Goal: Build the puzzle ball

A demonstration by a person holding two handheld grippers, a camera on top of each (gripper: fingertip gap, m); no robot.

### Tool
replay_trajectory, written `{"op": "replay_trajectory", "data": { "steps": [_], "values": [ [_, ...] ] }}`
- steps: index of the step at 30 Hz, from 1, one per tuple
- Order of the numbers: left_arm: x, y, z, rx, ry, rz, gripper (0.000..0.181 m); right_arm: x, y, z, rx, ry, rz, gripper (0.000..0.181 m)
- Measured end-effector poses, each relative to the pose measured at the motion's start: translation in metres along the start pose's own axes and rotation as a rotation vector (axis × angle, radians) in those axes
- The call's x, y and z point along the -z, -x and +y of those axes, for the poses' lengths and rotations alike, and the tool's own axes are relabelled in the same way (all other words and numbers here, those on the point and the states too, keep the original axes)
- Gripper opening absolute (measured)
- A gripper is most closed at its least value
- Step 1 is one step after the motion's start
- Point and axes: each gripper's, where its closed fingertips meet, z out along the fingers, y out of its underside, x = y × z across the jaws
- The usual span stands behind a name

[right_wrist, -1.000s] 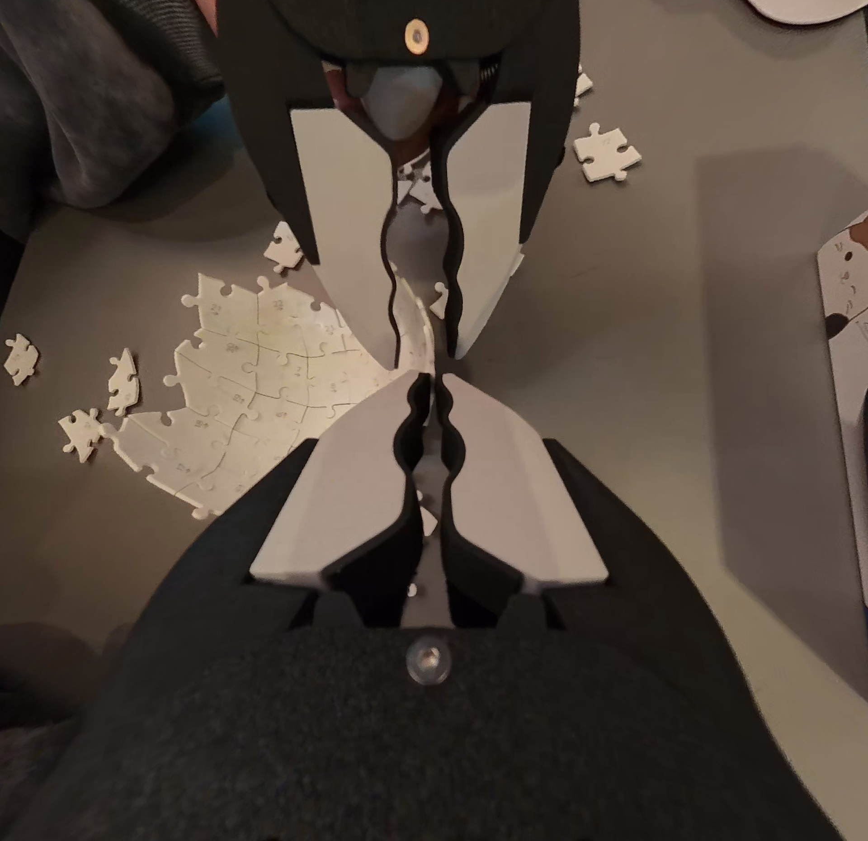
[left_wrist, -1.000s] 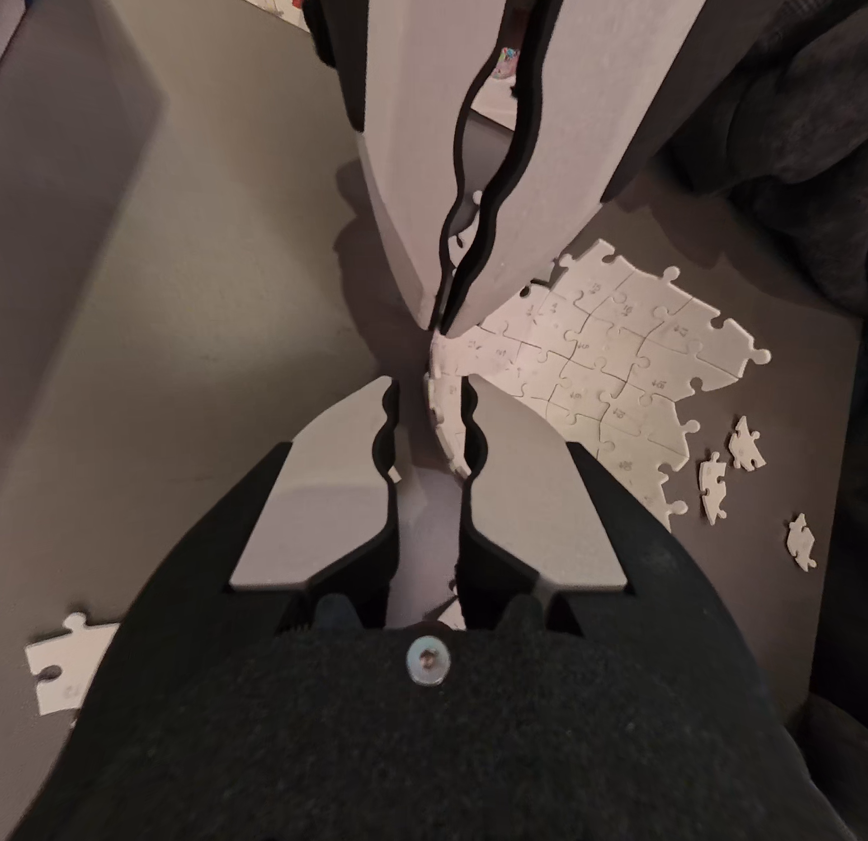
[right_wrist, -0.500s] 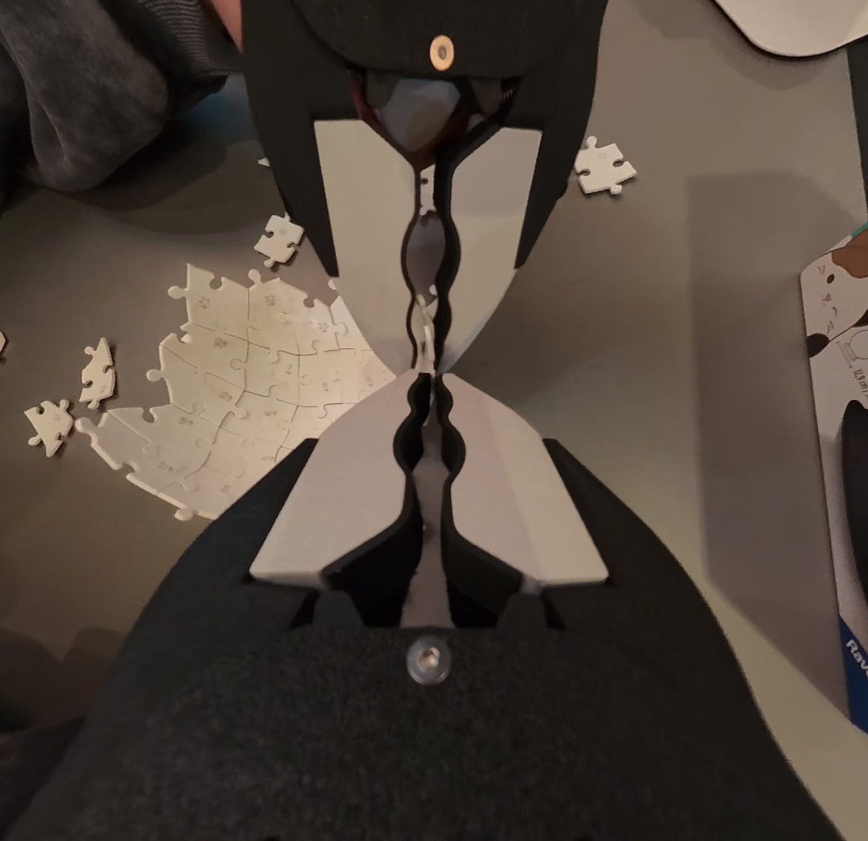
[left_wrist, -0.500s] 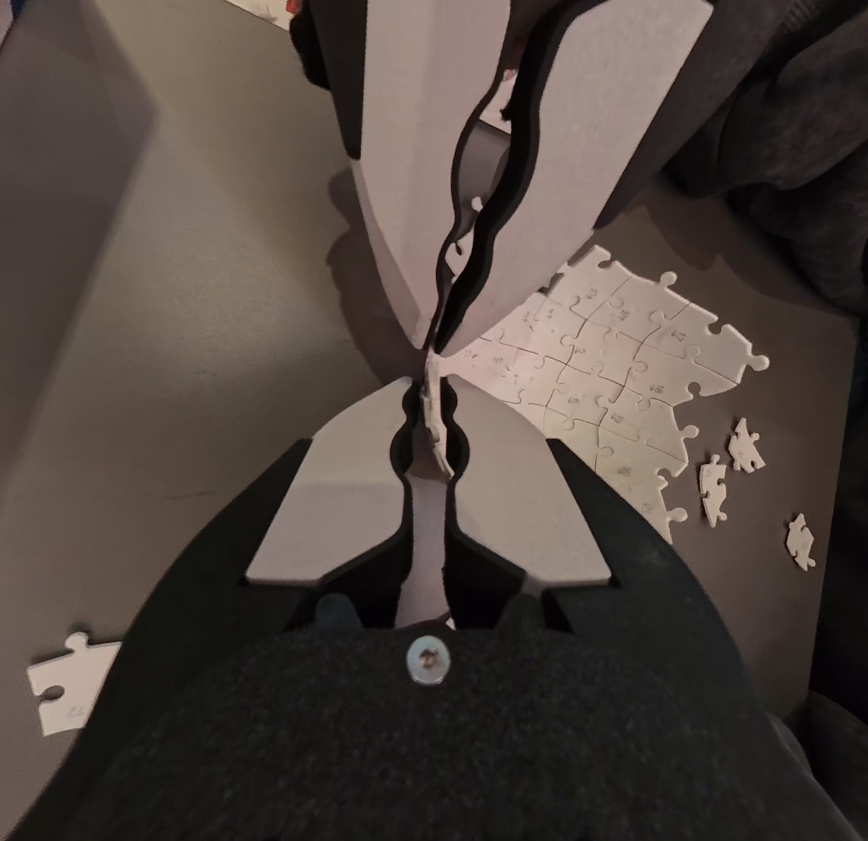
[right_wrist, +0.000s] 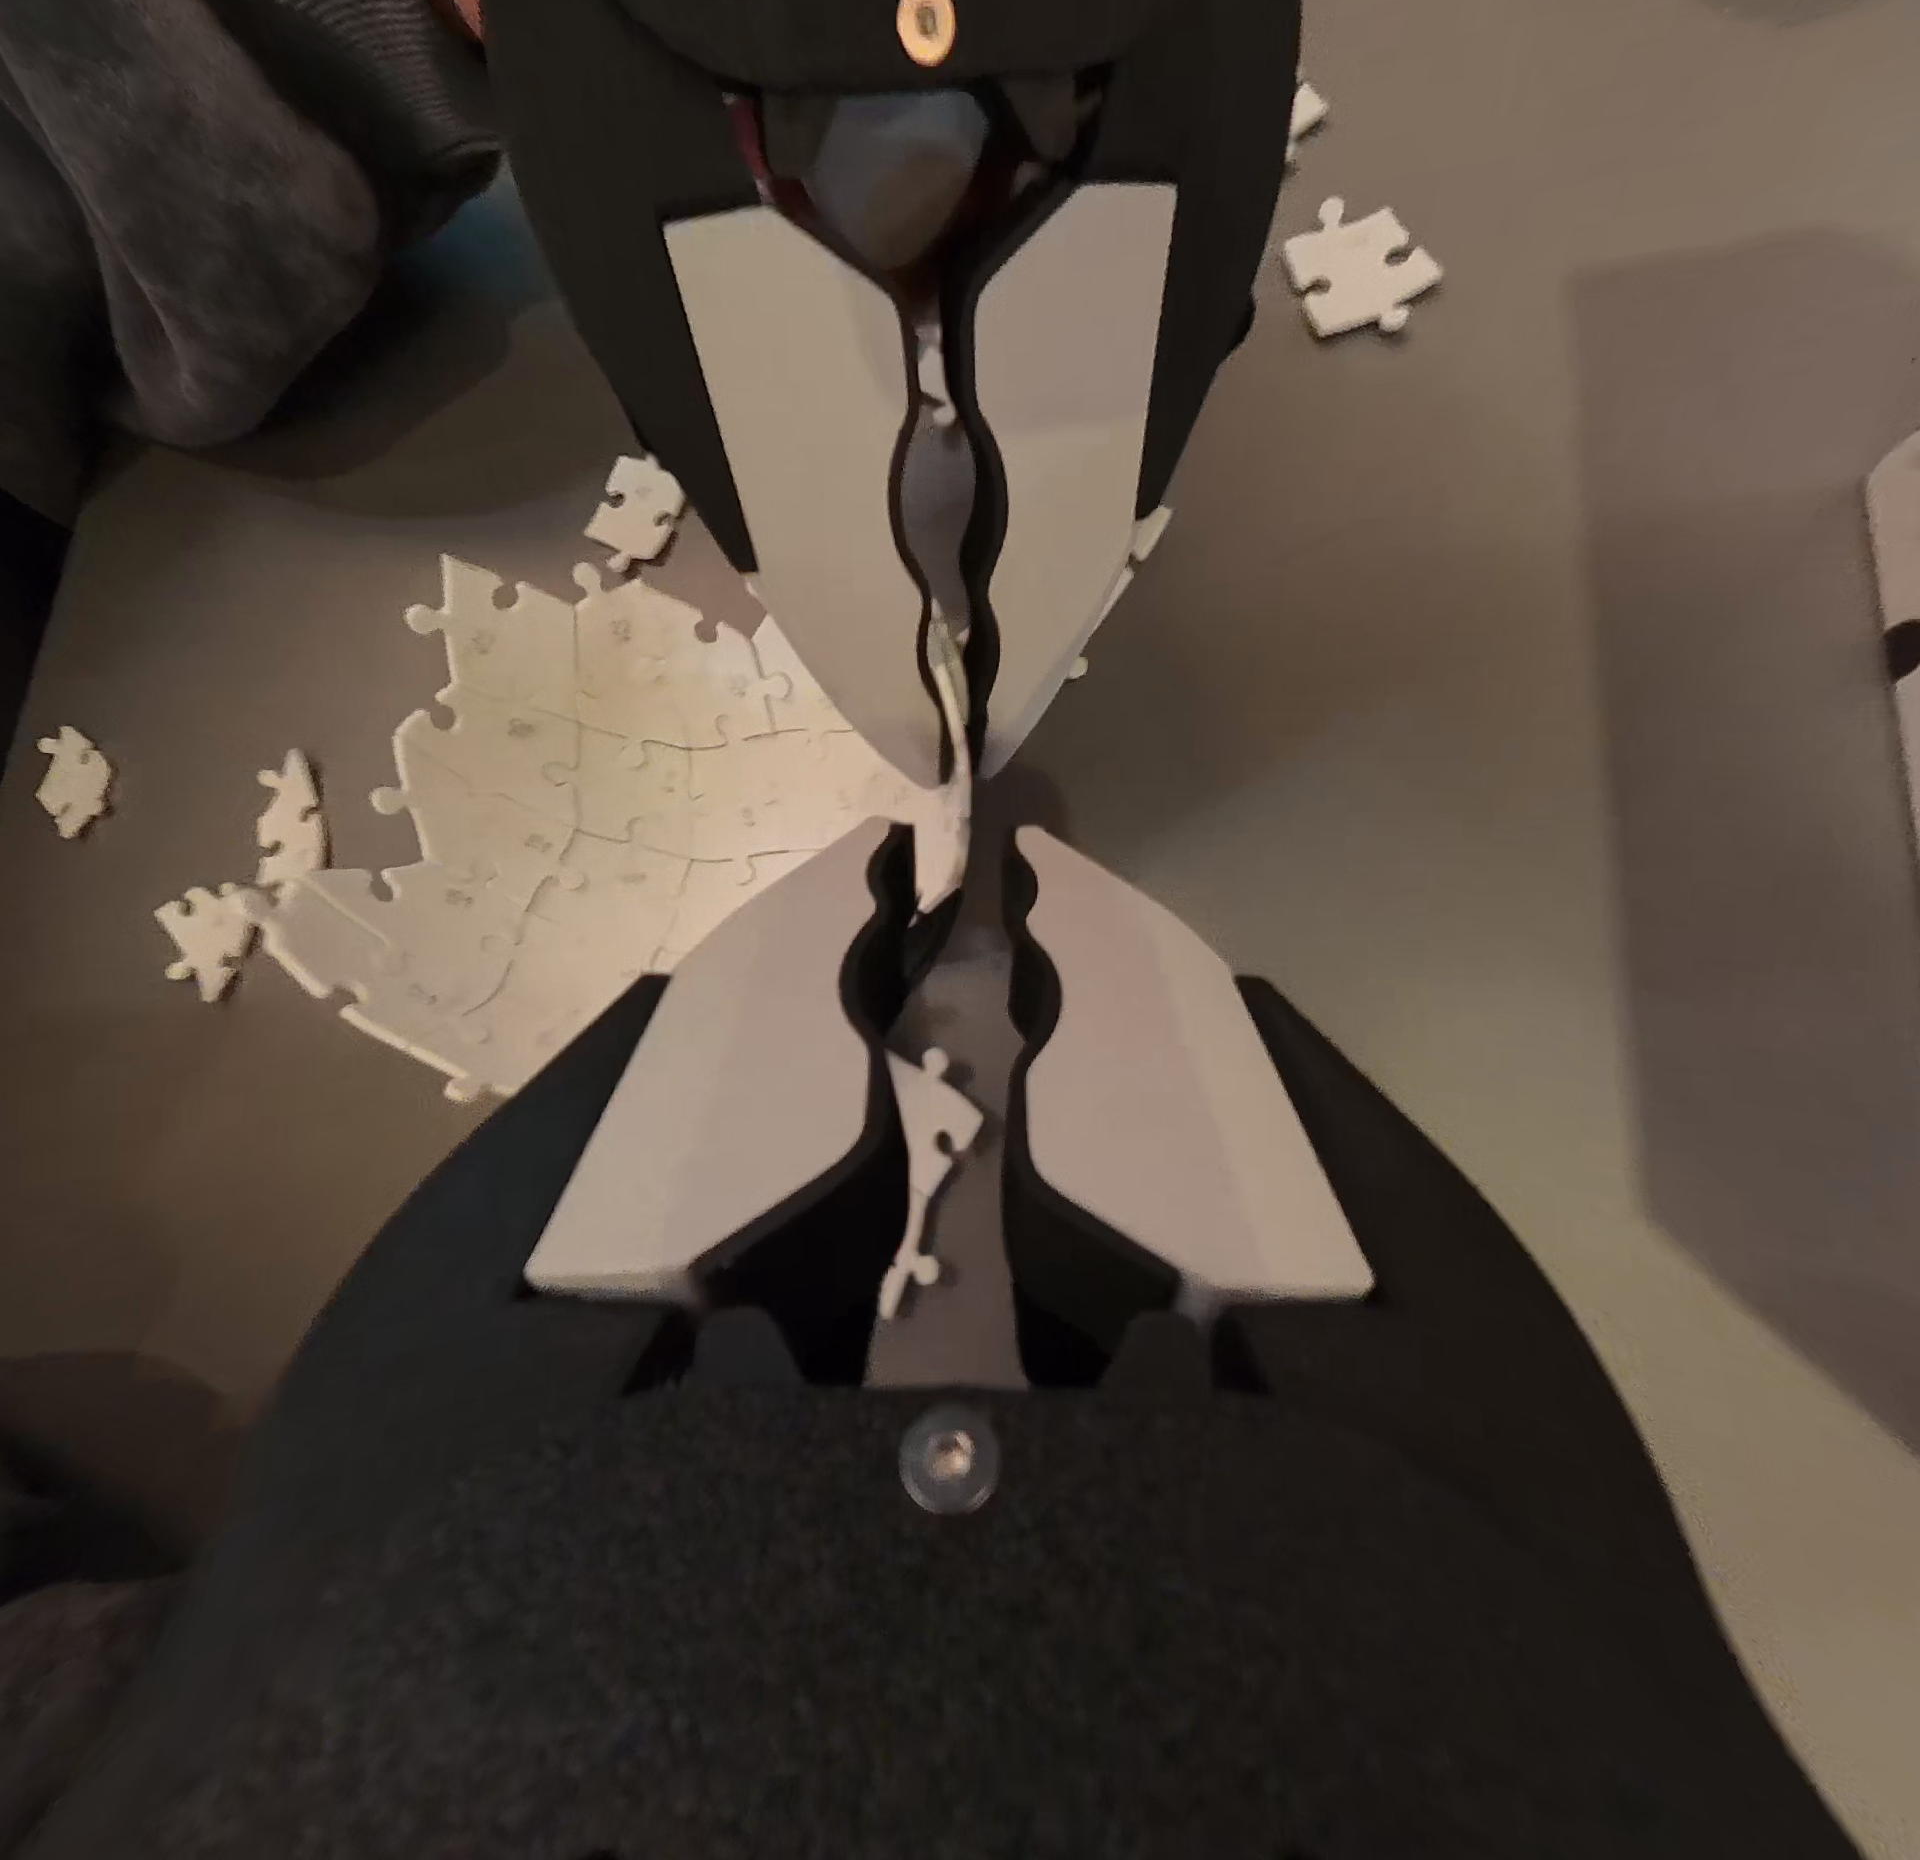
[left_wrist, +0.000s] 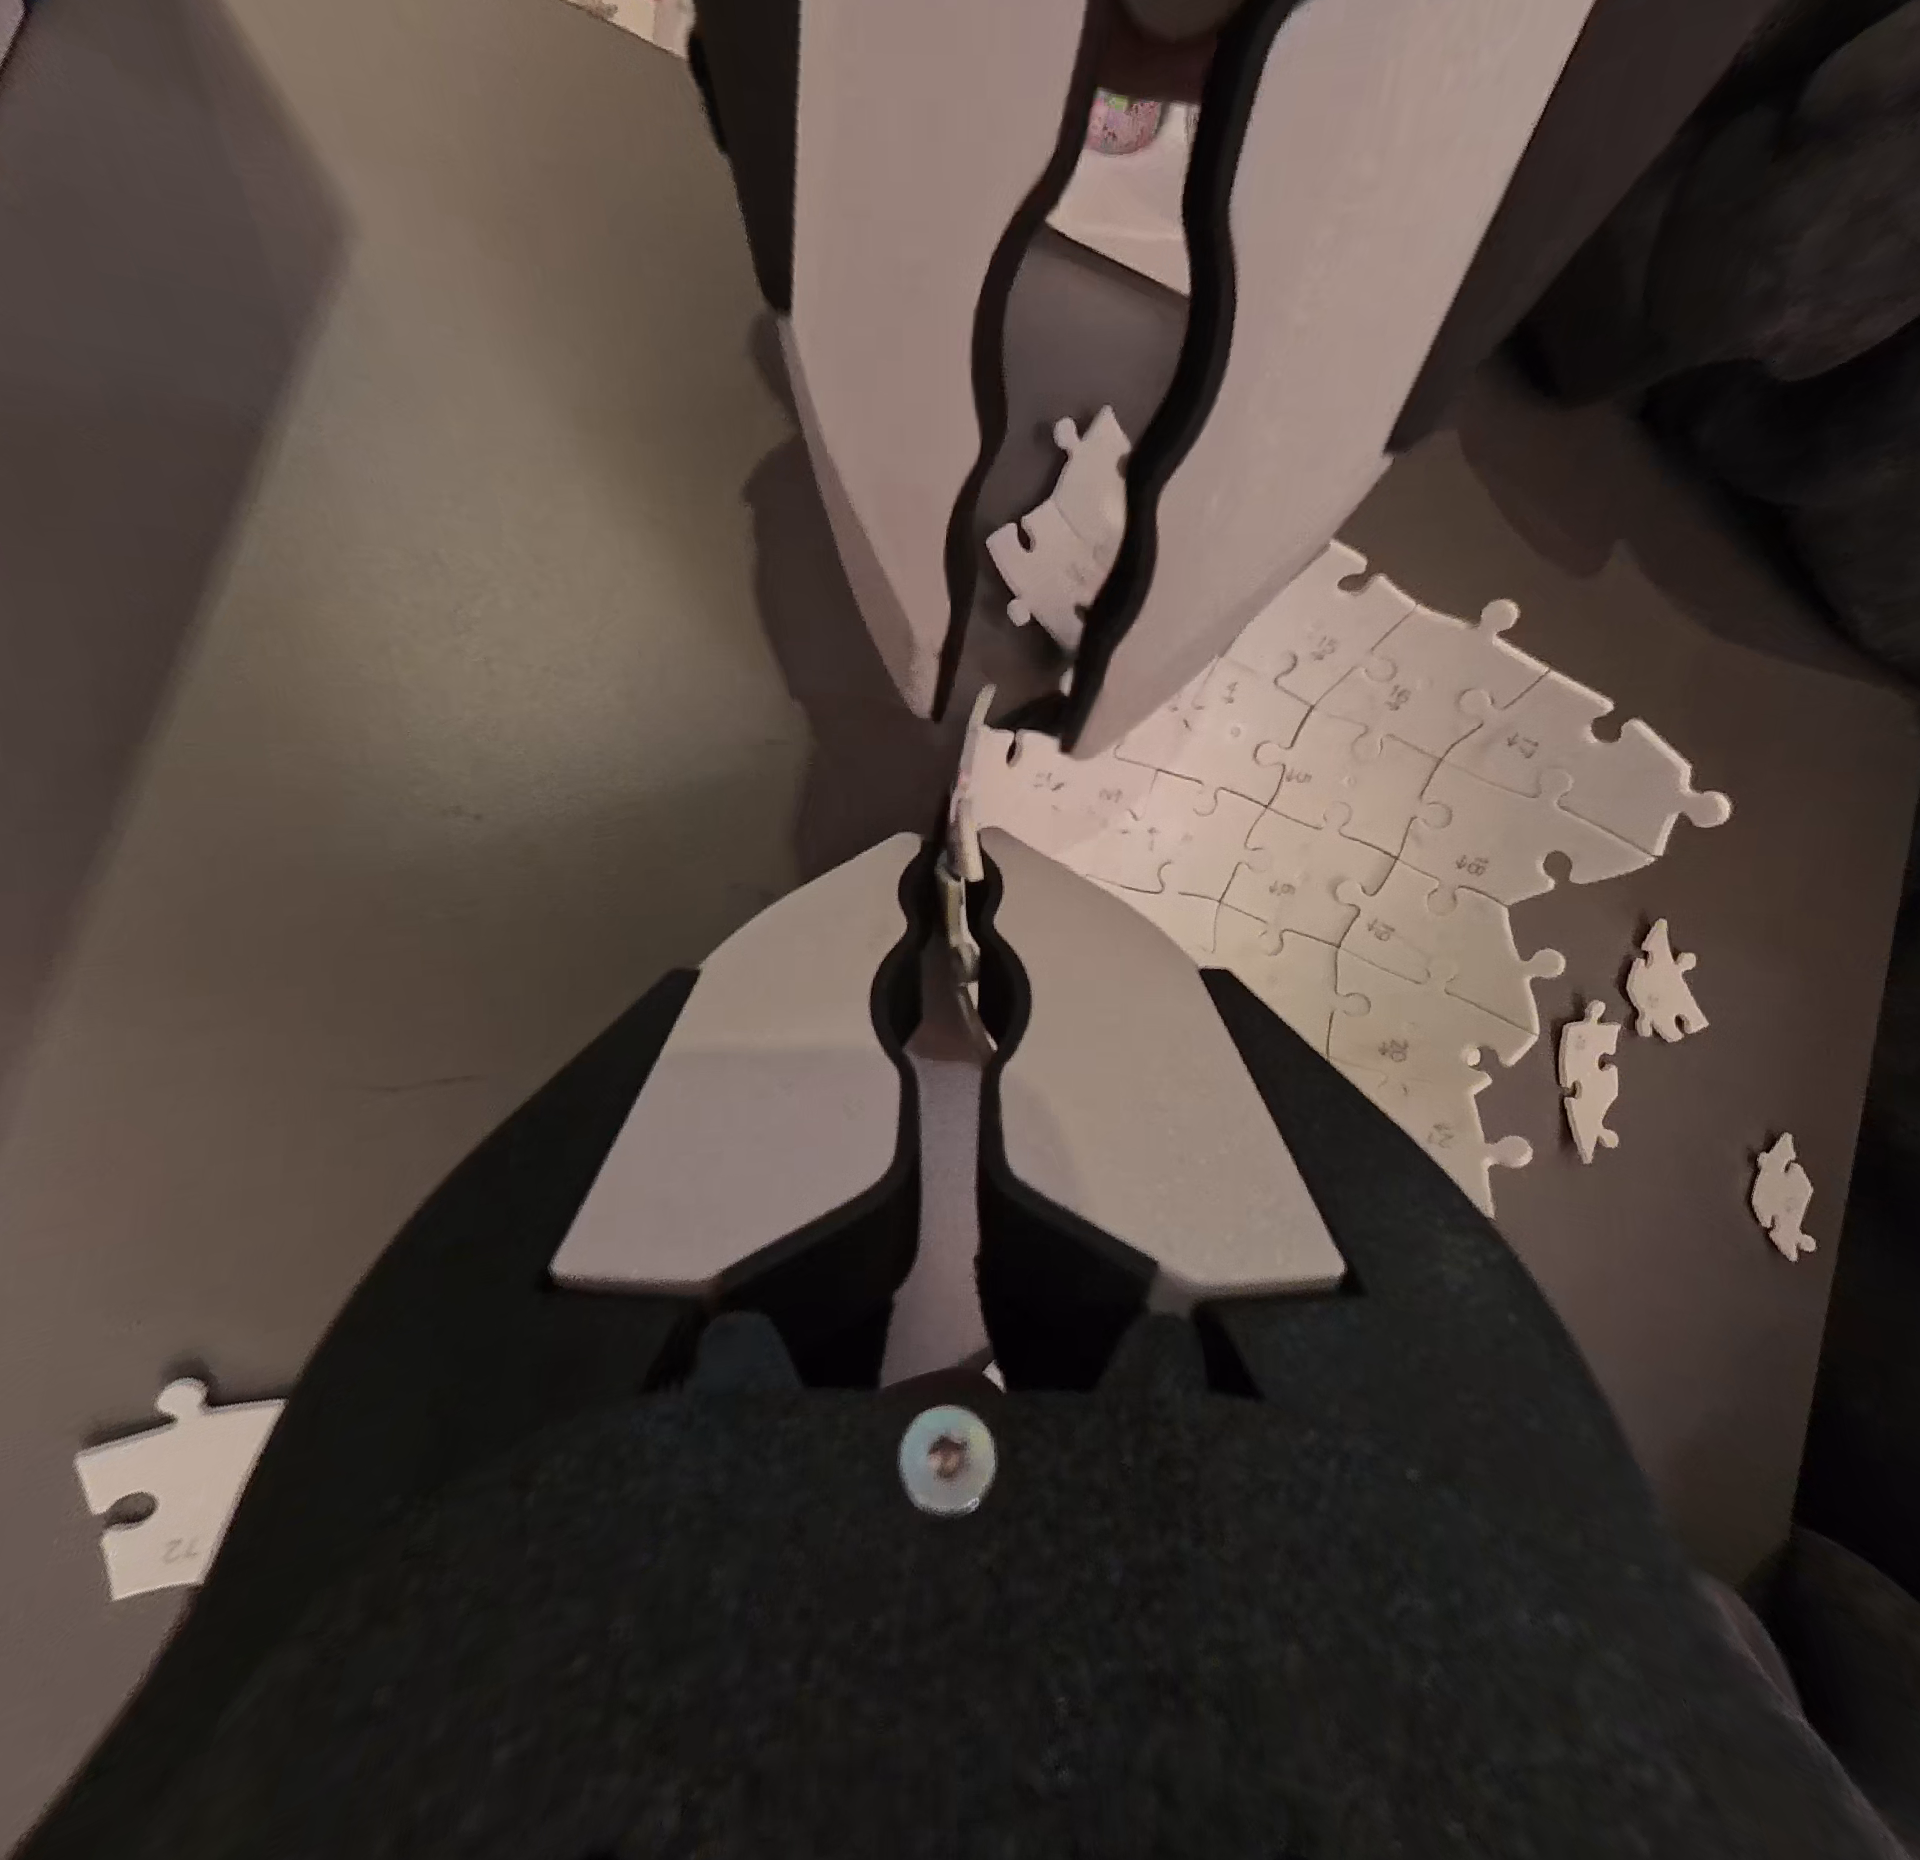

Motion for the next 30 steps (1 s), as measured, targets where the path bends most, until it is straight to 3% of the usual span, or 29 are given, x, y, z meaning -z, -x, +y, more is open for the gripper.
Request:
{"op": "replay_trajectory", "data": {
  "steps": [6, 10, 18, 30],
  "values": [
    [0.000, 0.000, 0.000, 0.002, 0.000, 0.000, 0.004, -0.017, -0.001, 0.019, -0.082, 0.116, -0.044, 0.014],
    [0.001, 0.001, 0.000, 0.003, -0.002, -0.010, 0.005, -0.020, 0.001, 0.014, -0.089, 0.105, -0.062, 0.003],
    [-0.011, -0.005, 0.009, -0.001, 0.064, 0.029, 0.016, -0.020, 0.004, 0.017, -0.150, 0.113, -0.104, 0.002],
    [-0.011, -0.009, 0.011, 0.053, 0.057, 0.114, 0.004, -0.022, 0.009, 0.017, -0.115, 0.114, -0.121, 0.002]
  ]
}}
